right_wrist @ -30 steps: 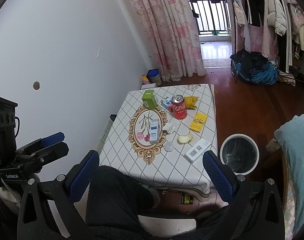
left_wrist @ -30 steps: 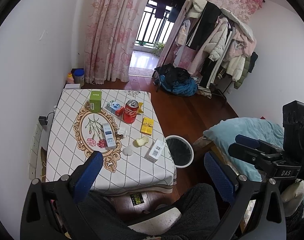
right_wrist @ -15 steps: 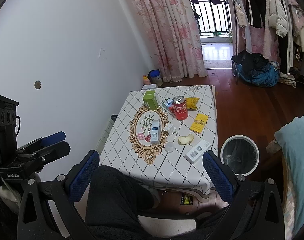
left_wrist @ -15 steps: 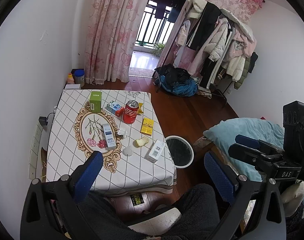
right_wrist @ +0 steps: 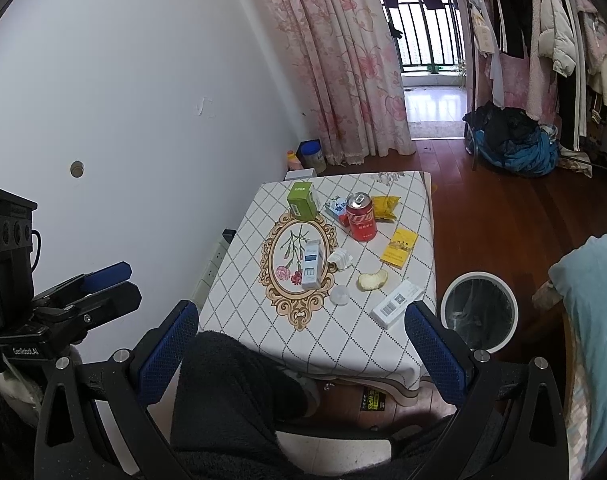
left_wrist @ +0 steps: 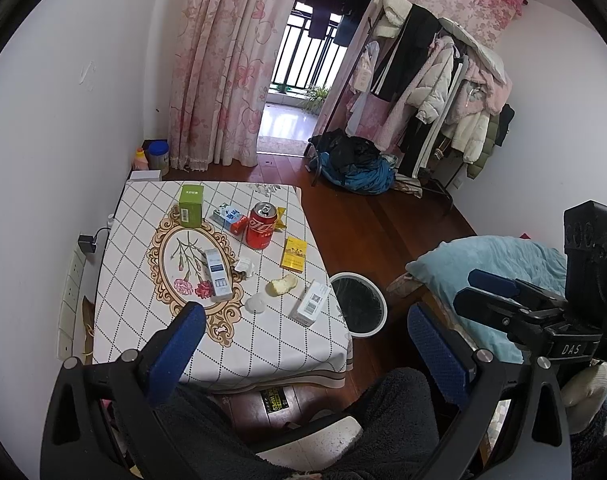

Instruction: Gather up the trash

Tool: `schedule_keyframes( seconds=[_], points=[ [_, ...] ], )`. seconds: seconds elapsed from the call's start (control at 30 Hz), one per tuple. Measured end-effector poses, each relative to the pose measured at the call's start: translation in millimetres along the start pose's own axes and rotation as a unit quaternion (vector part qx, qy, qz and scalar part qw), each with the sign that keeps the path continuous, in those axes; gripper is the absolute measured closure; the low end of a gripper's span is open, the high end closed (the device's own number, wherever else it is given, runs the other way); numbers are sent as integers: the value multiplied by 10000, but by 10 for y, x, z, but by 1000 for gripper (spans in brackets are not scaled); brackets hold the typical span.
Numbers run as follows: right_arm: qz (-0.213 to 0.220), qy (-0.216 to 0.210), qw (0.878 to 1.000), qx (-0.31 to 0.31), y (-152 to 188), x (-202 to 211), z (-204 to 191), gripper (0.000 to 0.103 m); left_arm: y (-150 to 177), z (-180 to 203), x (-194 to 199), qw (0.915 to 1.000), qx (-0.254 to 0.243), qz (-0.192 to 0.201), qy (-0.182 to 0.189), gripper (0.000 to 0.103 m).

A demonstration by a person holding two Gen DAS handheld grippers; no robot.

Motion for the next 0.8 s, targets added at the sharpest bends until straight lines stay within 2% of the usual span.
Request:
schedule_keyframes(
  seconds=[0.7,0.8],
  points=[
    [-4,-9,10000,24,-7,-35,-30,0,8,-4,-3,10000,9,3,6,0],
    [21,11,9999,-98,-19,-89,3,0,-69,-78,-107,9997,93,-29,-225,0]
  ],
)
Point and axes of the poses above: each gripper's, at about its wrist camera, not at the fingertips, and x roughly against the way its jaws point, z to its right, y to its underside, the point moved 5 cm from there along -x, roughly the way its jaws point, and after that the axes turned 9 degrees about -y, right-handed, at the moved point
